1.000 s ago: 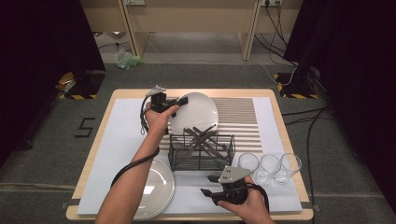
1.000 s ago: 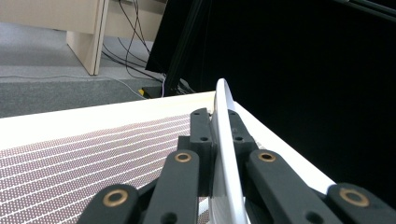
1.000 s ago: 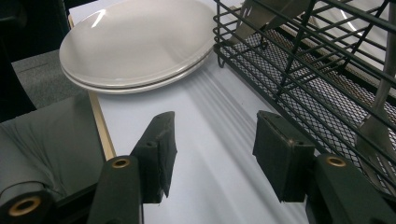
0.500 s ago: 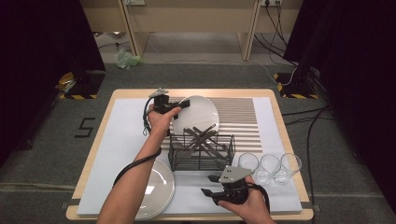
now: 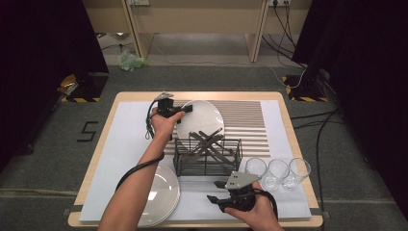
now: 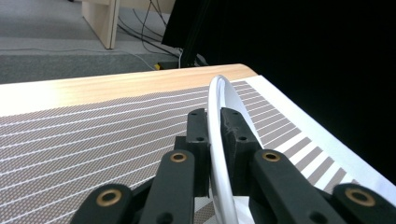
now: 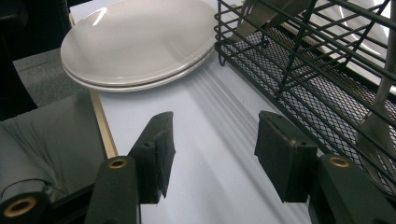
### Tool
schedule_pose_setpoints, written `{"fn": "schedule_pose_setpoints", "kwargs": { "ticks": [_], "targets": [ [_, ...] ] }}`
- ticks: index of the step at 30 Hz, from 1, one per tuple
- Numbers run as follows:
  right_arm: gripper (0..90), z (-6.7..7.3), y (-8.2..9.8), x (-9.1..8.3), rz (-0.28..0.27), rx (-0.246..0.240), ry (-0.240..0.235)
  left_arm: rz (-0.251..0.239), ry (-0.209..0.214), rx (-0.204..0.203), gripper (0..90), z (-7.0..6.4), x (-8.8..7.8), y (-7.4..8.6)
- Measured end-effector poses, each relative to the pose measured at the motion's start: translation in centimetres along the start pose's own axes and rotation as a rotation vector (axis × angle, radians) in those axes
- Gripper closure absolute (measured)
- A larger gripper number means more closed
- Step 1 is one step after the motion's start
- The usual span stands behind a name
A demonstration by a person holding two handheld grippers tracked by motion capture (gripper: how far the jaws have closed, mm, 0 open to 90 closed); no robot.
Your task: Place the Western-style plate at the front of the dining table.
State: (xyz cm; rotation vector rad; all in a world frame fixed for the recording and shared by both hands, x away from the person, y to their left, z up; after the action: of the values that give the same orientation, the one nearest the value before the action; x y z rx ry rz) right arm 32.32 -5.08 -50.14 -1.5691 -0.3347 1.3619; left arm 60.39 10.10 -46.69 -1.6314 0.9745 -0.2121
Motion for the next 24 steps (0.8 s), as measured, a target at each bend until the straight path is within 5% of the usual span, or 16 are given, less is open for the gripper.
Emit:
{"fn": "schedule_pose_setpoints", "kwargs": {
  "ticks": [24],
  "targets": [
    [45.7,0.0,0.1,0.1,0.007,0.000,-0.001,0.121,-0.121,0.000,68.8,3.2,0.8,3.2]
  ]
}}
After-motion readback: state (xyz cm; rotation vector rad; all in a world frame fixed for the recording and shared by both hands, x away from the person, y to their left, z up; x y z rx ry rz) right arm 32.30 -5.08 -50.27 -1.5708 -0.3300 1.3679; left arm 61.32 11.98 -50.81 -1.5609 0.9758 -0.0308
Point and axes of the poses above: each handheld gripper's, and its own axes: x roughly forward along the jaws, y roughly out of its underside, z roughly to its left, the point moved 9 cm from there along x, roughly forward along the jaws, and after that the axes turned 3 degrees about x, right-handed, at the moved point
